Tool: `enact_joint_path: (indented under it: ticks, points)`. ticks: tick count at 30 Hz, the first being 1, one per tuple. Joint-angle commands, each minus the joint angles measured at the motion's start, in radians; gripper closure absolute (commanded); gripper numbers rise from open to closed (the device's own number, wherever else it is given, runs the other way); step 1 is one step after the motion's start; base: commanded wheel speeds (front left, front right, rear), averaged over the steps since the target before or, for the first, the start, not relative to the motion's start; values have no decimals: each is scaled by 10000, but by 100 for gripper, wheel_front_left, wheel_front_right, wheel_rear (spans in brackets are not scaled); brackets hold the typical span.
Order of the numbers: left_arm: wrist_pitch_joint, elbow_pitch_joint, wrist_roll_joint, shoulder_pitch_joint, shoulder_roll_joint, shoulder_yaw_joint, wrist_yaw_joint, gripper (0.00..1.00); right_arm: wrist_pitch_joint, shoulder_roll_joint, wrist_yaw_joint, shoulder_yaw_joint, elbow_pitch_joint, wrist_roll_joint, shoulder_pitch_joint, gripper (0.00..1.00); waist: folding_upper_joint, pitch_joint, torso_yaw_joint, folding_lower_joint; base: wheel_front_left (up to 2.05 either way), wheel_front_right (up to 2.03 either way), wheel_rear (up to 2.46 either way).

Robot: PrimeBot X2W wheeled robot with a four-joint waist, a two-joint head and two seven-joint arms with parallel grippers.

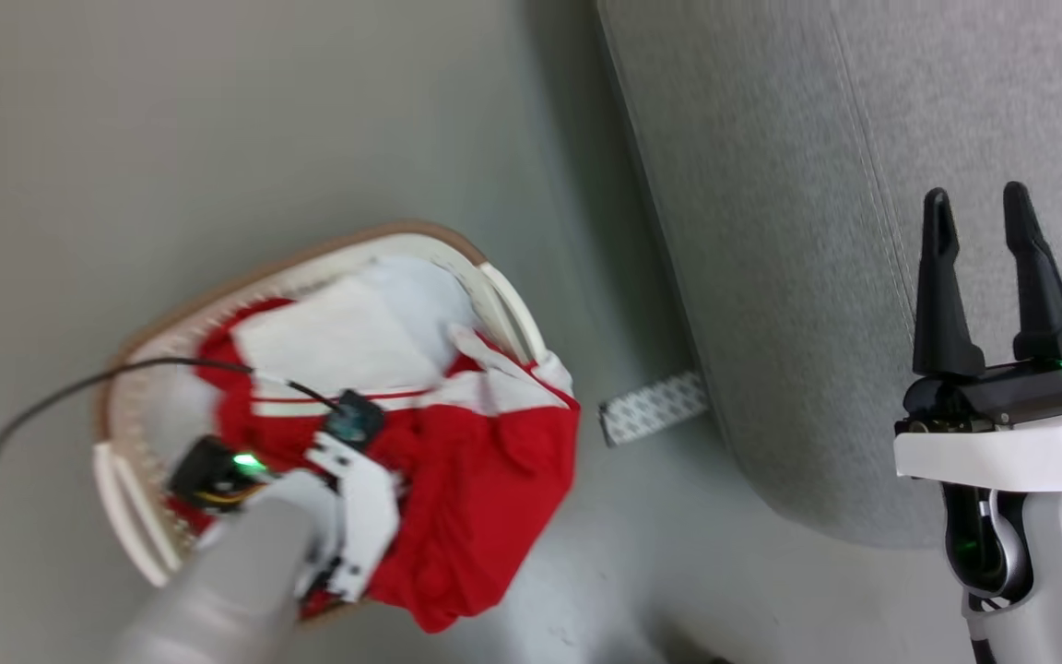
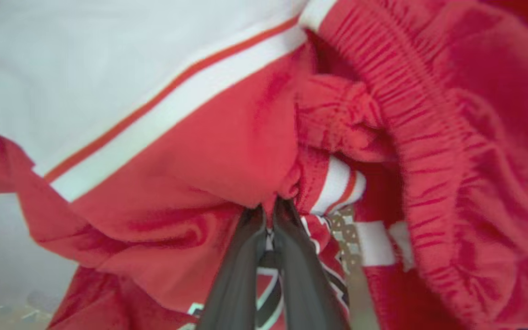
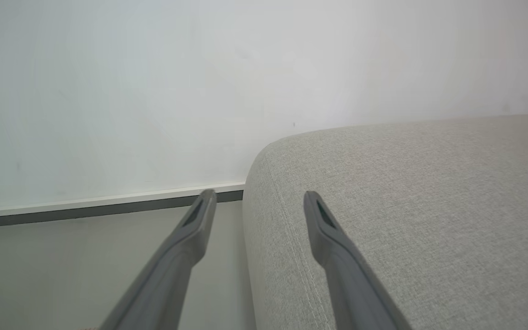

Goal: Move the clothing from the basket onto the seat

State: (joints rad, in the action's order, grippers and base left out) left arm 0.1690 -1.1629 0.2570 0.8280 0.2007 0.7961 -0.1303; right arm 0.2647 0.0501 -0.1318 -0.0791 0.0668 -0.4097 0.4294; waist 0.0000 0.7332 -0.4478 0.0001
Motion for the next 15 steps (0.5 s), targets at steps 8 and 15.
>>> enact_joint_path:
  ticks: [8, 15]
  points:
    - [-1718, 593, 1361, -894, -788, 742, 4, 100, -8, 17, 21, 352, 319, 1024, -544, 0, 0, -2771, 1781, -1, 0, 0, 0]
    - [-3185, 1137, 2421, -1482, -1080, 984, 4, 100, -8, 327, 21, 362, 598, 1250, -1200, 0, 0, -4600, 2551, -1, 0, 0, 0]
